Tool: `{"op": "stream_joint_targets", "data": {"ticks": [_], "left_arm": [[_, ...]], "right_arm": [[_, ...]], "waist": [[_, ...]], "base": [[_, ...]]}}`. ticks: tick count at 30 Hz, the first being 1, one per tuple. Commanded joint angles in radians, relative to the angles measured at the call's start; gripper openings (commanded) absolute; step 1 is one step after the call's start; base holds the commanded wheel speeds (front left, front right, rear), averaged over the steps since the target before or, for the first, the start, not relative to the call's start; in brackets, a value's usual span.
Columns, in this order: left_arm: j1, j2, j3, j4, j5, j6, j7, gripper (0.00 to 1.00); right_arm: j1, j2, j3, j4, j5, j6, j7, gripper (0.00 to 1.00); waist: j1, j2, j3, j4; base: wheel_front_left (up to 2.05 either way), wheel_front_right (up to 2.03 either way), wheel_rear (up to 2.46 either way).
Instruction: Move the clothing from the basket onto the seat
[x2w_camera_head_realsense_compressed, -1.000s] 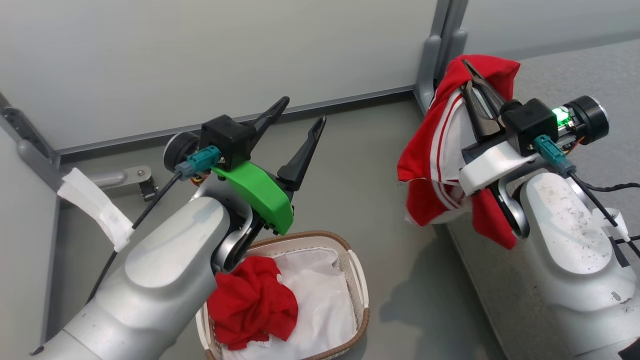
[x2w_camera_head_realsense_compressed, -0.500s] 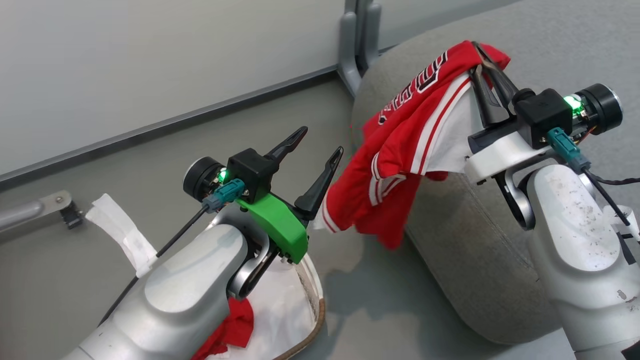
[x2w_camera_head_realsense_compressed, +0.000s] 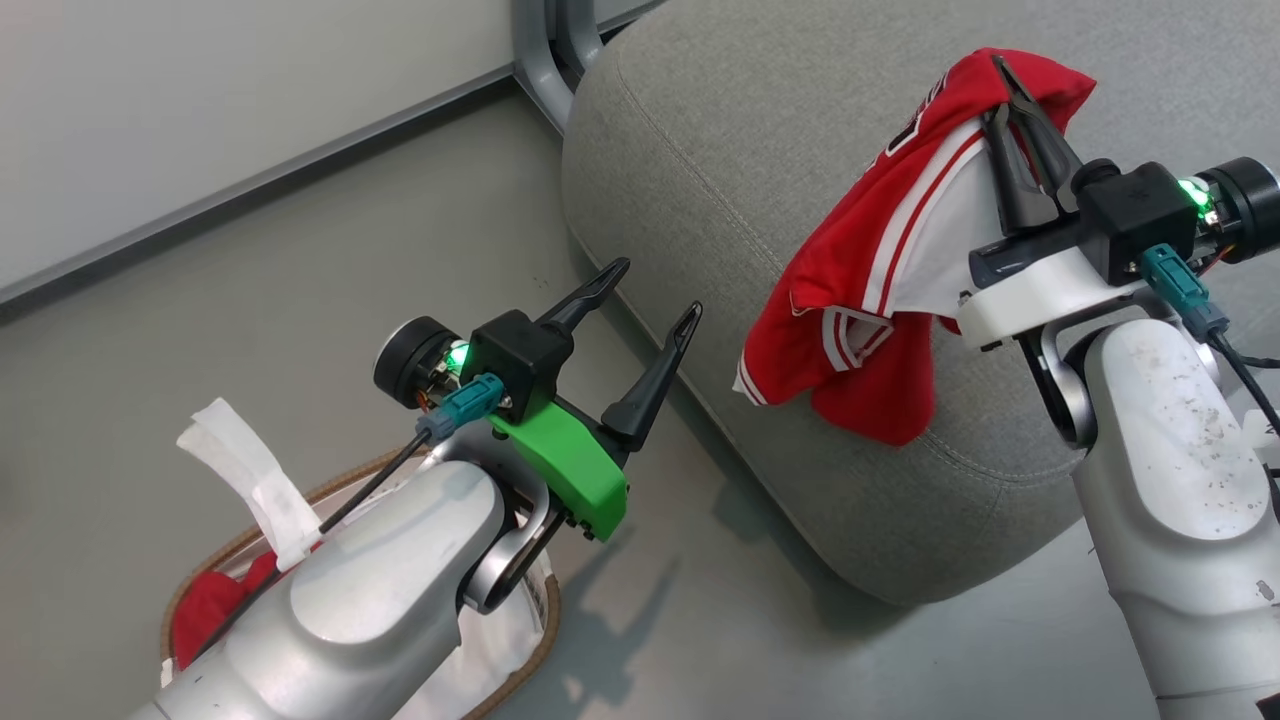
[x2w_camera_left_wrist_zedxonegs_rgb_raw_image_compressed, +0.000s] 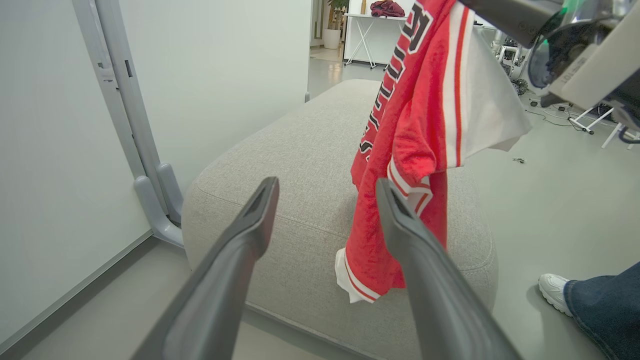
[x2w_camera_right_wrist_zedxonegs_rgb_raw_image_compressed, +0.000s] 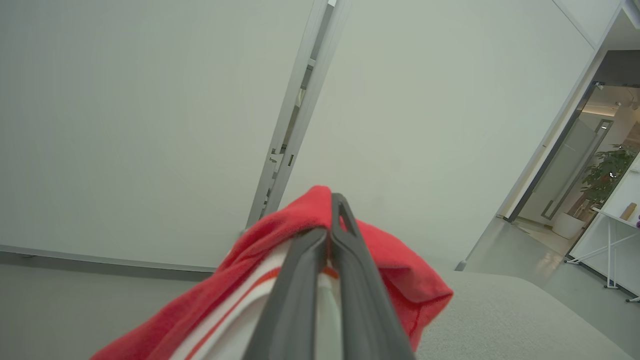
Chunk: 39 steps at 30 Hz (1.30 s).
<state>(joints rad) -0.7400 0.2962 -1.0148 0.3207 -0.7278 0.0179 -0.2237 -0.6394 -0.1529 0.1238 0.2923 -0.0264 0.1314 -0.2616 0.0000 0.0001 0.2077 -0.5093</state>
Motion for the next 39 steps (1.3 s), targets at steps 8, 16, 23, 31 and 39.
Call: {"op": "stream_joint_targets", "data": {"ticks": [8,16,23,31,39], "left_arm": [[-0.037,0.032,0.002,-0.075,0.032,0.021,0.013,1.00],[-0.088,0.077,0.005,-0.179,0.081,0.066,0.050,1.00],[-0.141,0.091,-0.005,-0.293,0.131,0.095,0.088,1.00],[-0.193,0.073,-0.025,-0.373,0.170,0.106,0.118,1.00],[-0.198,0.077,-0.038,-0.400,0.186,0.118,0.138,1.00]], "right_arm": [[-0.081,0.019,-0.067,0.013,0.003,-0.001,-0.005,0.00],[-0.344,-0.093,-0.139,0.143,-0.006,-0.002,0.023,0.00],[-0.599,-0.258,-0.178,0.244,-0.061,-0.001,0.114,0.00],[-0.763,-0.395,-0.230,0.349,-0.090,-0.001,0.152,0.00],[-0.696,-0.385,-0.307,0.483,-0.079,-0.001,0.101,0.00]], "waist": [[0.0000,-0.0001,0.122,0.013],[0.0000,-0.0001,0.254,0.129],[0.0000,-0.0001,0.384,0.218],[0.0000,-0.0001,0.501,0.295],[0.0000,-0.0001,0.575,0.336]], "base": [[0.00,0.00,0.00],[0.00,0.00,0.00],[0.00,0.00,0.00],[0.00,0.00,0.00],[0.00,0.00,0.00]]}}
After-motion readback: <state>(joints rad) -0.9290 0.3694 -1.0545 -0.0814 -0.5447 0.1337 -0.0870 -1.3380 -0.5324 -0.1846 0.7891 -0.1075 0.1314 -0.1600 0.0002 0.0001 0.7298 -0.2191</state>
